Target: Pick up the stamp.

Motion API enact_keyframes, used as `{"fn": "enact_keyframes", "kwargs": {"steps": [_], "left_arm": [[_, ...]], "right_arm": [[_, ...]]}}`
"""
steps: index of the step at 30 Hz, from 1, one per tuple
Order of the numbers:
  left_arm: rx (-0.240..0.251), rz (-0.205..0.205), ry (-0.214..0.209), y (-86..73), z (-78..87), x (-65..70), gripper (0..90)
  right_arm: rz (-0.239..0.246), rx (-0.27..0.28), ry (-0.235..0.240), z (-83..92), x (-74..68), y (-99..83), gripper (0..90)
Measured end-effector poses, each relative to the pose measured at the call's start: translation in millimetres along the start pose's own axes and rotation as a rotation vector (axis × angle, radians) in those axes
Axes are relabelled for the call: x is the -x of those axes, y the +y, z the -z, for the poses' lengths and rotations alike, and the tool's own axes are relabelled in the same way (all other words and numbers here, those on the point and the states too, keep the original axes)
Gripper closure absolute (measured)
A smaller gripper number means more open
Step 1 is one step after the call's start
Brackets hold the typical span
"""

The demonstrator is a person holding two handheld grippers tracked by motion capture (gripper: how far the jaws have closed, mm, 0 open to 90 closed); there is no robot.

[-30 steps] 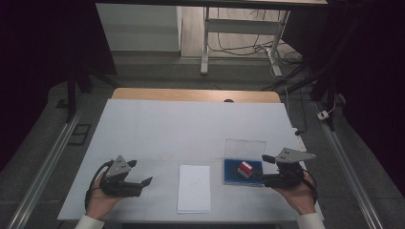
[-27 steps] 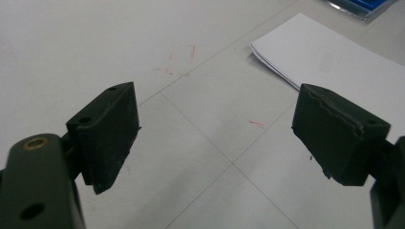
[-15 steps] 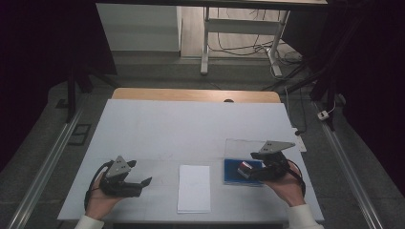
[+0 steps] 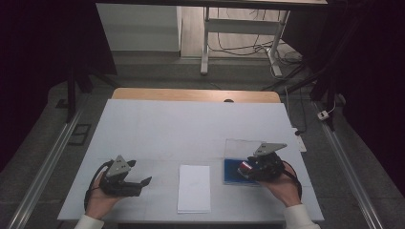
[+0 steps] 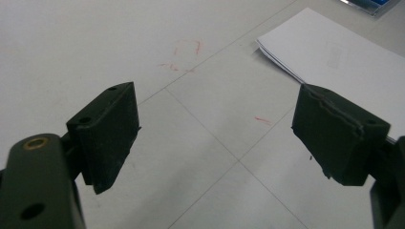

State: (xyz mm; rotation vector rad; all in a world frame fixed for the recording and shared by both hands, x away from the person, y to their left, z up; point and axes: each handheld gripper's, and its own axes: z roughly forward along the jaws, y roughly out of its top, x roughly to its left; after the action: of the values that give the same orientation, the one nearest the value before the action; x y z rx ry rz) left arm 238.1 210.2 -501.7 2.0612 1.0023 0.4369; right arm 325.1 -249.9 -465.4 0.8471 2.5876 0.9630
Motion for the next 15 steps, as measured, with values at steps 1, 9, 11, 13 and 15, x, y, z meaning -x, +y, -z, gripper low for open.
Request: {"fn": "enact_keyframes", "kwargs": {"steps": [1,9,11,13,15], "left_arm": [[0.0,0.0,0.002,-0.1,-0.1,-0.2,16.4],[0.0,0.001,0.006,-0.3,0.1,-1.0,16.5],[0.0,0.003,0.007,-0.4,0.2,-1.6,16.5],[-0.001,0.004,0.007,-0.4,0.0,-2.2,16.5],[-0.001,0.003,0.006,-0.2,-0.1,-2.5,16.6]], "right_arm": [[0.004,-0.002,-0.002,-0.6,-0.5,0.0,46.8],[0.018,-0.016,-0.023,-0.8,-2.1,0.9,58.0],[0.019,-0.023,-0.026,-1.0,-2.3,0.9,59.2],[0.016,-0.029,-0.024,-2.1,-2.3,0.2,60.2],[0.014,-0.034,-0.023,-3.8,-2.8,-0.3,61.8]]}}
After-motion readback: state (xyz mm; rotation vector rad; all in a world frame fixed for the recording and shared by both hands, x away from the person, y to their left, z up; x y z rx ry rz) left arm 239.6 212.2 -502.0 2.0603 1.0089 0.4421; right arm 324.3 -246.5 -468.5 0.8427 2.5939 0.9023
